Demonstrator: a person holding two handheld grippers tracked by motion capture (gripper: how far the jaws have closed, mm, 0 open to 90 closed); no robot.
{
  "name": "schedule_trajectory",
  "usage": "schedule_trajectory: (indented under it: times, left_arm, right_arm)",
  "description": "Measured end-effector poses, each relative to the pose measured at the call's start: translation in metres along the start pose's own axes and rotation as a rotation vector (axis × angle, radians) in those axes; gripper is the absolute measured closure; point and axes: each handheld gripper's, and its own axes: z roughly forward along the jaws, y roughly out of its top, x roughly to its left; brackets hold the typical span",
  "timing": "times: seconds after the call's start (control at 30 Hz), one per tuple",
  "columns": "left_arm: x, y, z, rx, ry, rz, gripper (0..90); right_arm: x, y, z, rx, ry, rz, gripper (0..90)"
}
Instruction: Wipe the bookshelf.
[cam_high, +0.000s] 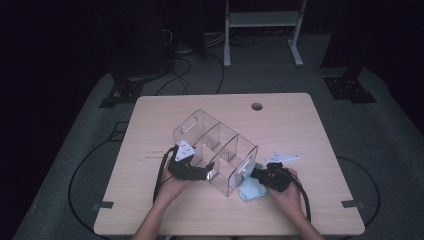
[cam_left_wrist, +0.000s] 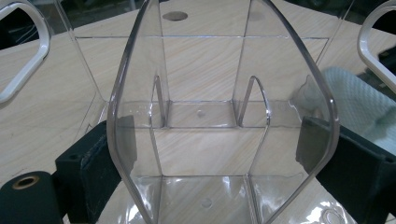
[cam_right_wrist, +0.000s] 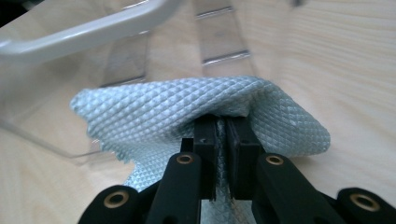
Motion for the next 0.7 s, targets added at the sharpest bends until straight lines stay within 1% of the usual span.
schedule_trajectory:
  times: [0.03,0.07,0.1,0.17,0.2,0.27,0.3,0.33,0.4,0.43,0.5,0.57,0.67,0.7]
  left_arm:
    - [0.0,0.0,0.0,0.001,0.001,-0.001,8.7]
    - [0.0,0.0,0.0,0.0,0.001,-0.002,8.6]
    - [0.0,0.0,0.0,-0.002,0.001,-0.001,8.6]
    - [0.0,0.0,0.0,-0.001,0.001,-0.001,8.6]
    - [0.0,0.0,0.0,-0.001,0.0,-0.002,8.6]
    - [0.0,0.0,0.0,0.001,0.001,-0.001,8.5]
    - [0.0,0.0,0.0,0.004,0.001,-0.002,8.5]
    - [0.0,0.0,0.0,0.003,0.0,-0.003,8.4]
    - [-0.001,0.0,0.001,0.003,0.001,-0.004,8.4]
    - [-0.001,0.0,0.001,0.0,0.002,-0.003,8.4]
    - [-0.002,0.001,0.001,0.001,0.004,-0.001,8.4]
    - [-0.002,0.0,0.001,-0.001,0.003,-0.003,8.4]
    - [-0.002,0.0,0.001,0.001,0.004,-0.003,8.4]
    - [-0.001,0.0,0.001,0.002,0.003,-0.003,8.2]
  right_arm:
    - [-0.003,0.0,0.001,-0.004,0.004,0.01,83.3]
    - [-0.003,-0.001,0.002,0.0,0.006,0.018,83.4]
    - [-0.002,-0.001,0.002,0.007,0.001,0.008,83.4]
    - [-0.001,0.001,0.0,-0.002,0.001,0.014,83.4]
    - [-0.002,0.002,-0.002,-0.017,0.0,0.008,83.5]
    - [-0.002,0.008,-0.01,-0.054,0.002,0.016,83.4]
    - [-0.002,0.014,-0.017,-0.087,-0.006,0.009,83.4]
    - [-0.001,0.018,-0.021,-0.107,-0.01,0.004,83.4]
    - [-0.001,0.024,-0.026,-0.119,-0.015,-0.005,83.4]
    - [-0.002,0.024,-0.026,-0.117,-0.016,-0.008,83.4]
    - [-0.004,0.021,-0.023,-0.109,-0.008,0.002,83.5]
    - [-0.006,0.015,-0.017,-0.086,-0.003,0.007,83.4]
    - [-0.007,0.006,-0.006,-0.029,0.005,0.02,83.4]
    - [-0.006,0.006,-0.006,-0.032,0.004,0.016,83.4]
